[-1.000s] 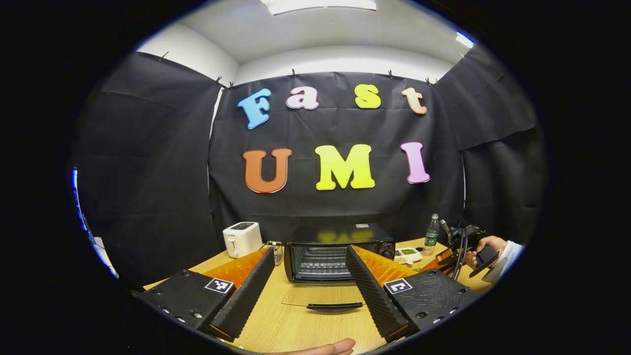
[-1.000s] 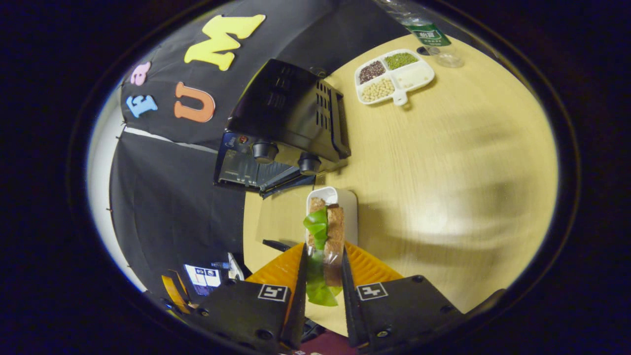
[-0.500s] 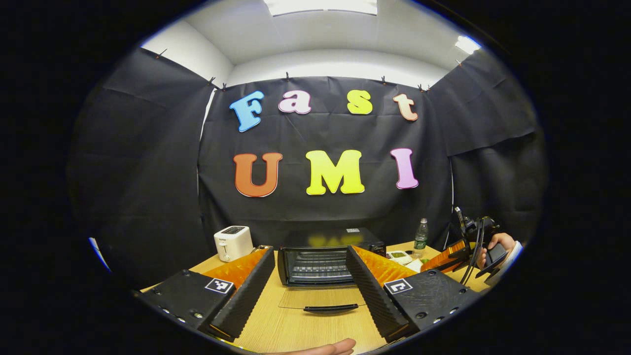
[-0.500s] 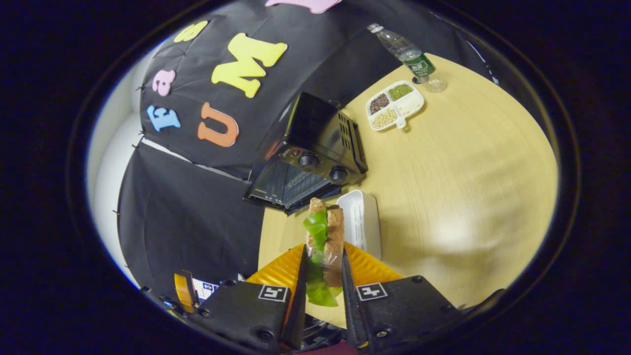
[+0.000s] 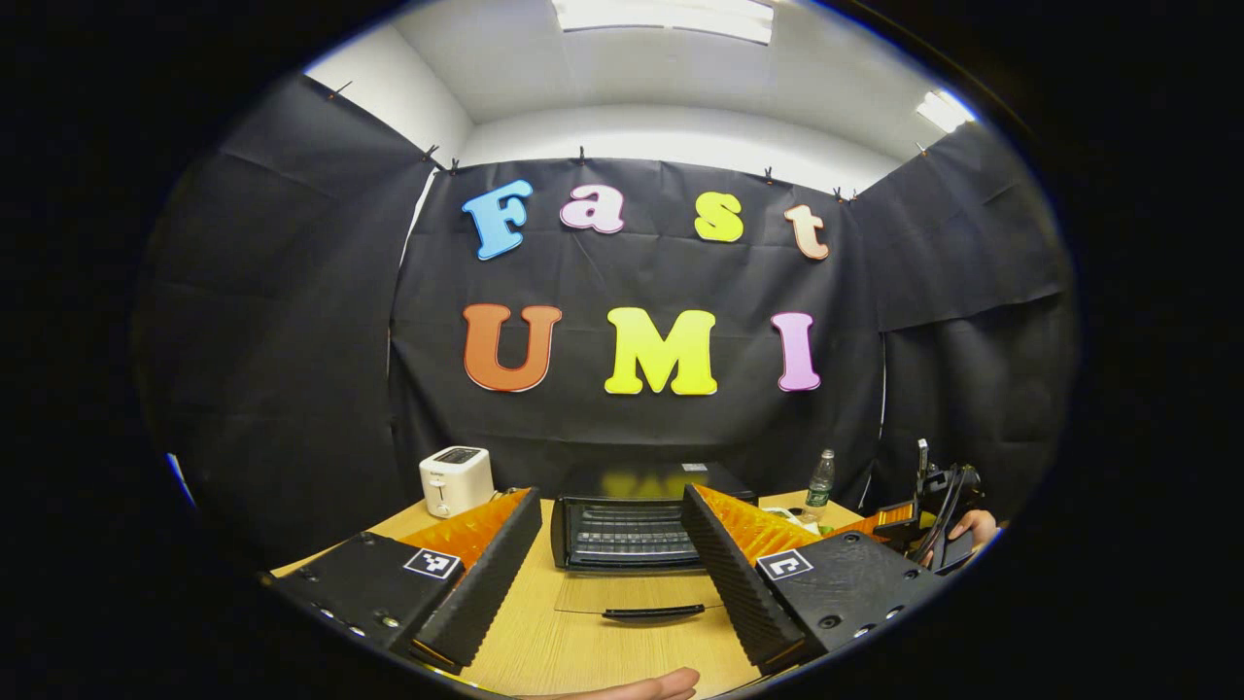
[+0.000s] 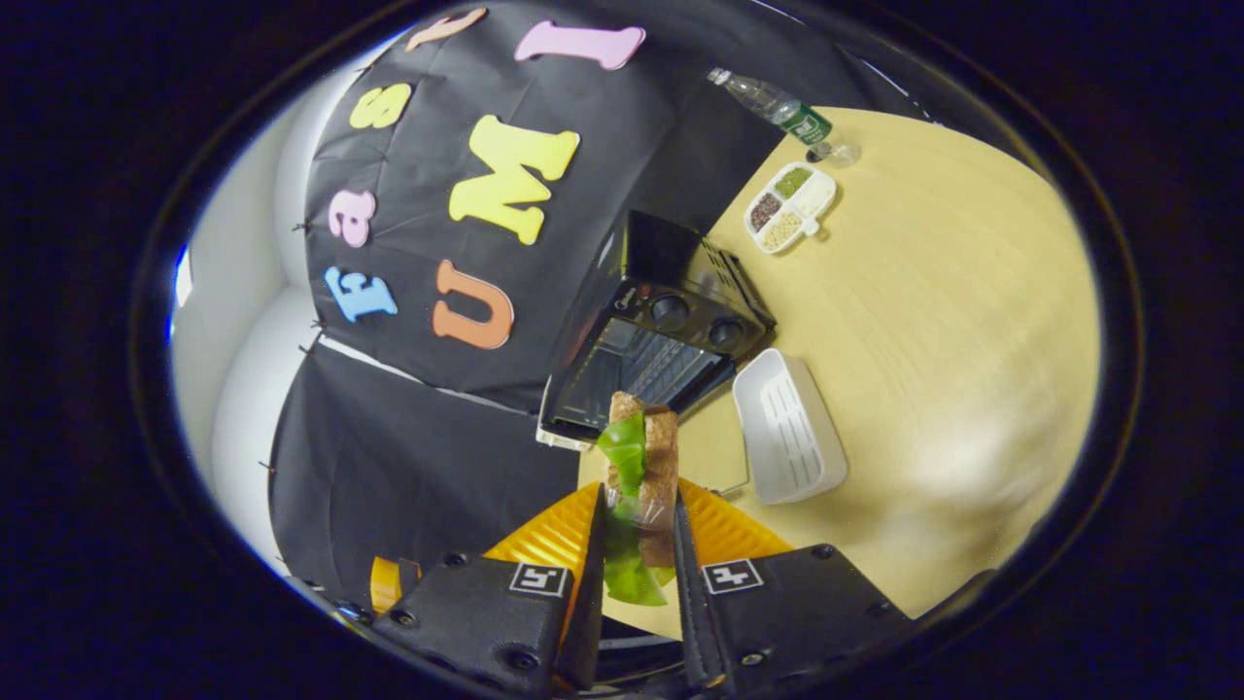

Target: Open the electric oven with the left hand, put the food in, and close the electric oven.

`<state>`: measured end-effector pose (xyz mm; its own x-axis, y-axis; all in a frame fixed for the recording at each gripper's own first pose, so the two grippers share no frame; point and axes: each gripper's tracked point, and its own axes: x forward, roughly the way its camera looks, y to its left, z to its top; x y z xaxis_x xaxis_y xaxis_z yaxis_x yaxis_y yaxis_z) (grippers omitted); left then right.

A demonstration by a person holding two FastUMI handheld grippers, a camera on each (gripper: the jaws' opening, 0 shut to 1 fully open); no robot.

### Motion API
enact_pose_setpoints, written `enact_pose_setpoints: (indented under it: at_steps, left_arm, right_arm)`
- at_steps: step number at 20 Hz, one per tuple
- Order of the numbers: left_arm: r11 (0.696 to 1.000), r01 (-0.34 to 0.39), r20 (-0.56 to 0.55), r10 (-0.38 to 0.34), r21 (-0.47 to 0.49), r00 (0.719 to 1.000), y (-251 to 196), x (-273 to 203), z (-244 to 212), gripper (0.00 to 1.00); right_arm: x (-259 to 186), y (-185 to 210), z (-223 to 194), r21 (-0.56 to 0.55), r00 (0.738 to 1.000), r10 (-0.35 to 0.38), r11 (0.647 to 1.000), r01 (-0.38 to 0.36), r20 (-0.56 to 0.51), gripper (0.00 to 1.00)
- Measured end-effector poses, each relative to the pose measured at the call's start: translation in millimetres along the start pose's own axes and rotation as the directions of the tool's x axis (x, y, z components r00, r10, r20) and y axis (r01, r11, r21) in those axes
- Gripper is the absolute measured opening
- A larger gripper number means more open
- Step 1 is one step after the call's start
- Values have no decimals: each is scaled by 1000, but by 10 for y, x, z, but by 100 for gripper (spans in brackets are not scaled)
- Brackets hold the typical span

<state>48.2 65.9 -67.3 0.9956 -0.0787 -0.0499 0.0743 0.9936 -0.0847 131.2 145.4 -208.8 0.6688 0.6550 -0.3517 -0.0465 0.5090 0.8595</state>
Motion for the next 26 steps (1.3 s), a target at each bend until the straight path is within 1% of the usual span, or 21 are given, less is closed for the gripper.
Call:
enact_pose_setpoints:
  at_steps: [2,4,5,7,8,10,12,14,15,16,19,22,23,25,26]
  left_arm:
    - [1000,-2,-4,2,2,1000,77,-26,-27,95]
    - [1000,-2,-4,2,-3,1000,152,-26,-43,95]
    - [1000,10,0,-10,2,1000,157,-32,-42,94]
    - [997,78,2,-78,5,997,67,-53,-51,93]
    - [997,78,0,-78,6,997,127,-59,-70,93]
    - [998,40,10,-40,43,999,307,-74,-62,95]
    - [997,-9,17,7,76,1000,456,-64,-83,95]
    - [997,4,8,-5,71,1000,435,-37,-133,95]
    - [998,15,-2,-15,61,1000,421,-31,-168,94]
    - [998,22,-7,-22,52,1000,424,-26,-184,94]
    - [998,51,-20,-50,29,999,394,-15,-237,94]
    - [998,65,-42,-64,15,997,406,-11,-318,94]
    - [998,59,-45,-58,21,997,428,-9,-346,94]
    - [998,49,-49,-47,28,998,456,24,-372,94]
    - [999,47,-53,-45,28,998,463,31,-386,94]
  right_arm:
    - [190,135,-72,46,997,46,998,-49,65,37]
    - [444,182,-130,56,991,53,997,-61,124,36]
    - [595,196,-160,51,989,49,997,-57,141,37]
    - [912,202,-198,42,987,44,998,-51,156,37]
    - [1080,193,-207,47,986,38,998,-47,165,37]
    - [1361,135,-212,63,984,10,998,-22,179,37]
    - [1634,99,-143,83,974,2,996,-21,228,37]
    - [1908,107,-43,101,958,13,994,-44,287,36]
    - [2026,81,11,105,950,4,994,-39,312,37]
    - [2150,52,81,99,936,-9,995,-27,352,37]
    - [2496,-13,337,60,882,-60,998,36,467,37]
    - [2832,-118,505,7,855,-109,993,122,507,37]
    - [2911,-160,561,3,843,-121,990,140,525,37]
    - [3046,-180,660,4,824,-125,989,147,553,37]
    - [3089,-222,668,1,820,-138,986,165,555,28]
